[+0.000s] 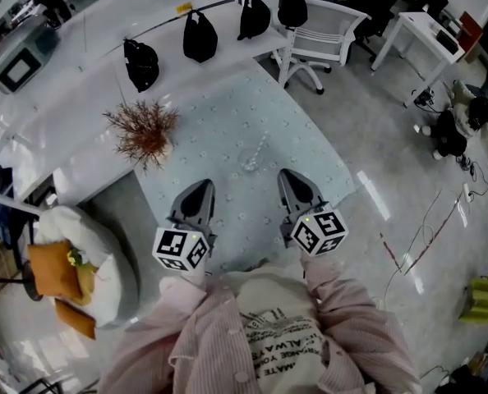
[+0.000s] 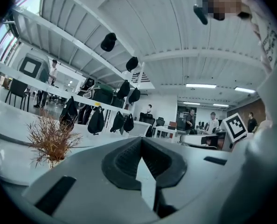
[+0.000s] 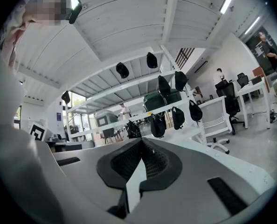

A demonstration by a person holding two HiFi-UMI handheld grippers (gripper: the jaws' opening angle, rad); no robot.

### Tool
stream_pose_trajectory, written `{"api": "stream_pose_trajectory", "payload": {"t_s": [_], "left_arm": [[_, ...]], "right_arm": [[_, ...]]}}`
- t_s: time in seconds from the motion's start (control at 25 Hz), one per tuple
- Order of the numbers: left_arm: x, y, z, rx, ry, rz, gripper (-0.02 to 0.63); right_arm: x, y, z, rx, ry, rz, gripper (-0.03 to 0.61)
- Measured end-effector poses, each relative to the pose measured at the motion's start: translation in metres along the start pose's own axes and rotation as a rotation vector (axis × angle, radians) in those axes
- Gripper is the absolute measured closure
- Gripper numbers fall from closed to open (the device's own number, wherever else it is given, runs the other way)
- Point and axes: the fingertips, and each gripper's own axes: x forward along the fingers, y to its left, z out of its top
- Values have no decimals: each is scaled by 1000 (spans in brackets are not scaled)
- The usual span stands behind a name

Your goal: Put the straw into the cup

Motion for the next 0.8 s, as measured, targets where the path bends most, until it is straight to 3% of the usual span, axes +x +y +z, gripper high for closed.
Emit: {"api": "stream_pose_trajectory", "payload": {"t_s": [0.36, 0.8], "left_arm": [[-4, 0, -1, 41, 5, 3, 614], [-4, 4, -1, 26, 4, 15, 614]], "right_arm": [[-2, 5, 9, -56, -12, 1, 580], [0, 6, 9, -45, -4, -3, 580]]}}
